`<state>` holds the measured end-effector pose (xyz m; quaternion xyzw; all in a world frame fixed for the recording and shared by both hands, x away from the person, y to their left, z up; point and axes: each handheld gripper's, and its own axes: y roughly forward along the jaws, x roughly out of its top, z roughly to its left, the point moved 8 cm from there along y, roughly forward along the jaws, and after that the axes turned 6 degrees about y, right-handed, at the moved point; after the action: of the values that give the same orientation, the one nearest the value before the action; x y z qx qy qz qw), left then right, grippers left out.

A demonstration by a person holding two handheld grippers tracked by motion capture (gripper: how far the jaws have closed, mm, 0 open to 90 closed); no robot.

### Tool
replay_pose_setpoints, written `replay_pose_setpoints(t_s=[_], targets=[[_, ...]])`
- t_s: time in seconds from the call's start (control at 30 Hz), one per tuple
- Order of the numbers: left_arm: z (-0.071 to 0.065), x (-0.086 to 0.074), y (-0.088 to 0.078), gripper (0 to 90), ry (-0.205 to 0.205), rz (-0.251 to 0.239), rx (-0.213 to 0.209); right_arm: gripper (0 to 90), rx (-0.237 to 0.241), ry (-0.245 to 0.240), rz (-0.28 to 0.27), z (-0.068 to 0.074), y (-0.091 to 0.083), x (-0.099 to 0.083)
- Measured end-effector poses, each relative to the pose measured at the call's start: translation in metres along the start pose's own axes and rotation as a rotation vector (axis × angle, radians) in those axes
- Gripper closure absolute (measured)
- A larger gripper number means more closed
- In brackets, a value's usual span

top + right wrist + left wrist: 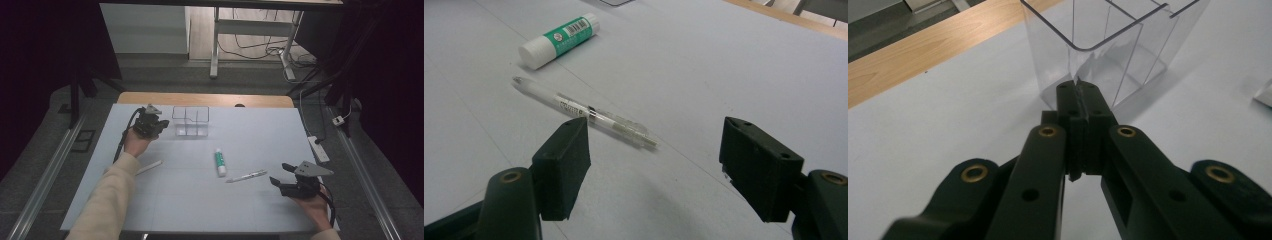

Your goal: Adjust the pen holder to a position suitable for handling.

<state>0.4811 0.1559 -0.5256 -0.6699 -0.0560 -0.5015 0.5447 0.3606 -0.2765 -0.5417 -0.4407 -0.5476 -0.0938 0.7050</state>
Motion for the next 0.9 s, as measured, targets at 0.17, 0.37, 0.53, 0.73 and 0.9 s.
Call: replay_pose_setpoints(t_s=[0.17, 0.37, 0.53, 0.73, 0.9], targets=[[0.004, 0.003, 0.005, 89.1, -0.018, 0.0, 0.0, 27.8, 0.0, -0.002, 0.001, 0.0, 0.0, 0.0], [0.007, 0.008, 0.01, 89.1, -0.045, -0.008, -0.012, 27.8, -0.002, -0.004, 0.007, 0.0, 0.0, 0.0], [0.01, 0.012, 0.015, 89.0, -0.064, -0.009, -0.014, 27.8, -0.003, -0.004, 0.011, 0.0, 0.0, -0.001], [0.013, 0.013, 0.025, 89.0, -0.081, 0.004, -0.015, 27.8, -0.012, -0.003, 0.018, -0.001, 0.0, -0.002], [0.017, 0.014, 0.03, 89.0, -0.089, 0.006, -0.004, 27.8, -0.013, -0.001, 0.021, -0.001, 0.0, -0.002]])
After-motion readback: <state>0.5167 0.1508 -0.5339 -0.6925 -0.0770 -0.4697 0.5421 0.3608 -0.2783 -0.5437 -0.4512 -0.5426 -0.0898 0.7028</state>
